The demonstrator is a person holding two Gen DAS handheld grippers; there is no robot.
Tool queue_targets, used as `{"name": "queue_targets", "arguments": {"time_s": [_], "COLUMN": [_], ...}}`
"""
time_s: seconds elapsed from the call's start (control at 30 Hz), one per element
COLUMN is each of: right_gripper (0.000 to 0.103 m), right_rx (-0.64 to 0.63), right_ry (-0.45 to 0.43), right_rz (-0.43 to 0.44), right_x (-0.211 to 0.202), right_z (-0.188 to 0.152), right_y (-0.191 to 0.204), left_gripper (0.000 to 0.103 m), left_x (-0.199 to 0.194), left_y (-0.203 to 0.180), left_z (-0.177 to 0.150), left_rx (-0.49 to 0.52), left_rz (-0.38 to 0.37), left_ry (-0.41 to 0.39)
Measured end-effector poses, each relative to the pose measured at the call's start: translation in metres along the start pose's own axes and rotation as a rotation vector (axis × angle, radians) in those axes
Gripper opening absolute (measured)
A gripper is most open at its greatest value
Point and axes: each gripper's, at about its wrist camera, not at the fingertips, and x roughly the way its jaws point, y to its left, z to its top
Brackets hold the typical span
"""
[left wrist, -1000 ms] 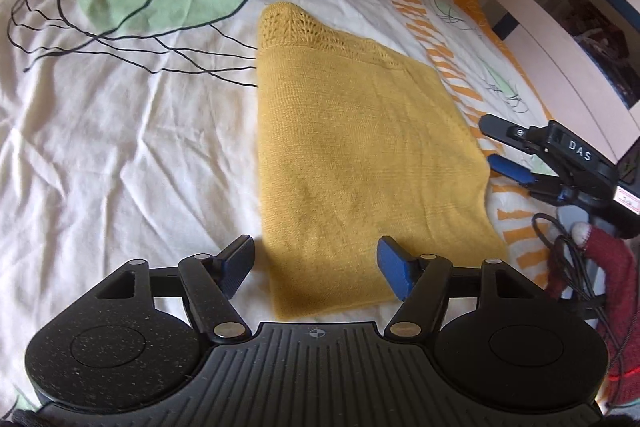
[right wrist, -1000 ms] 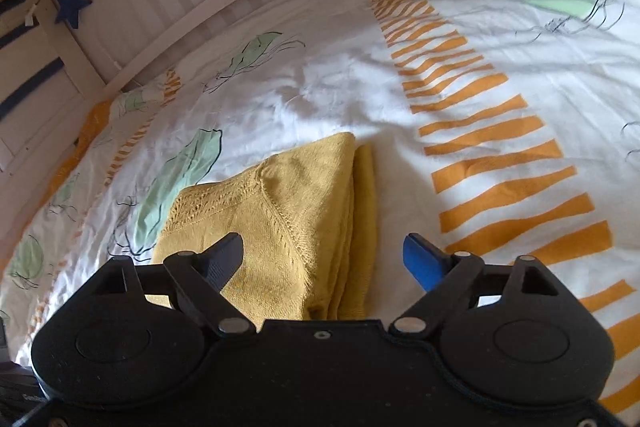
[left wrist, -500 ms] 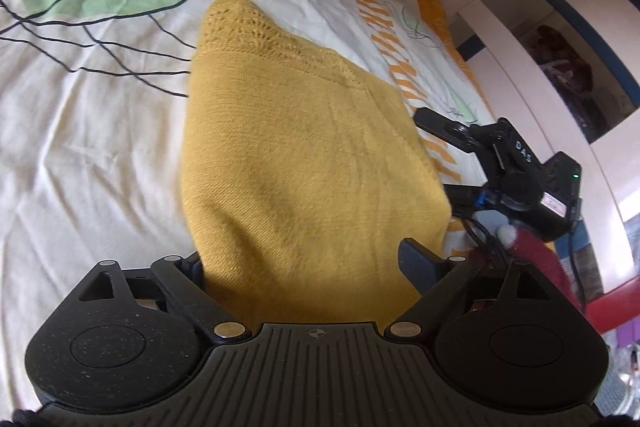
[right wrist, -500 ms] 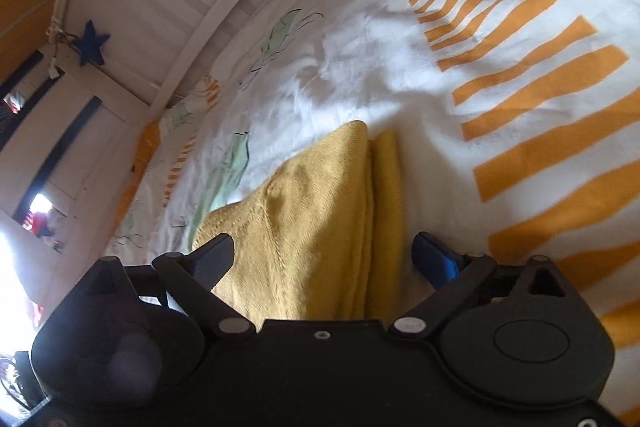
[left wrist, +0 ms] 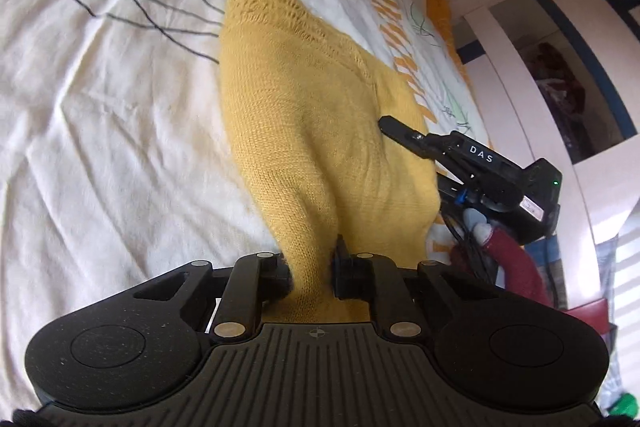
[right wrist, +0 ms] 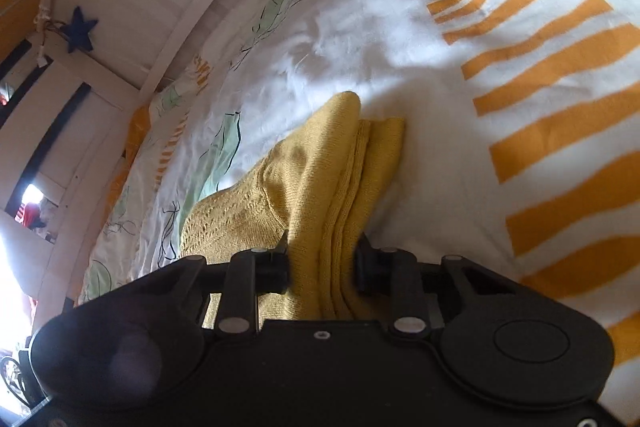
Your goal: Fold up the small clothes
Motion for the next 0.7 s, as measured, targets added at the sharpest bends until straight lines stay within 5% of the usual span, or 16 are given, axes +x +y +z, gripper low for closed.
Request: {"name": "queue_targets", "arguments": {"time_s": [0.27, 0.7], "right_gripper": [0.038, 0.039], "right_rx": [0.045, 0.029], "right_ry": [0.052, 0.212], "right_rz": [-0.011, 0.108], "right_x": [-0.021, -0.049], "right_z": [-0.032, -0.160], "right_y": [0.039, 0.107], "left_gripper": [0.014, 0.014], "left_x": [-0.058, -0.174], "left_y": [-0.016, 0.011], "left_z": [-0.019, -0.131], "left_rx": [0.066, 0.040], "left_rz": [0.007, 0.059], "left_ry": [-0.003, 0.020]}}
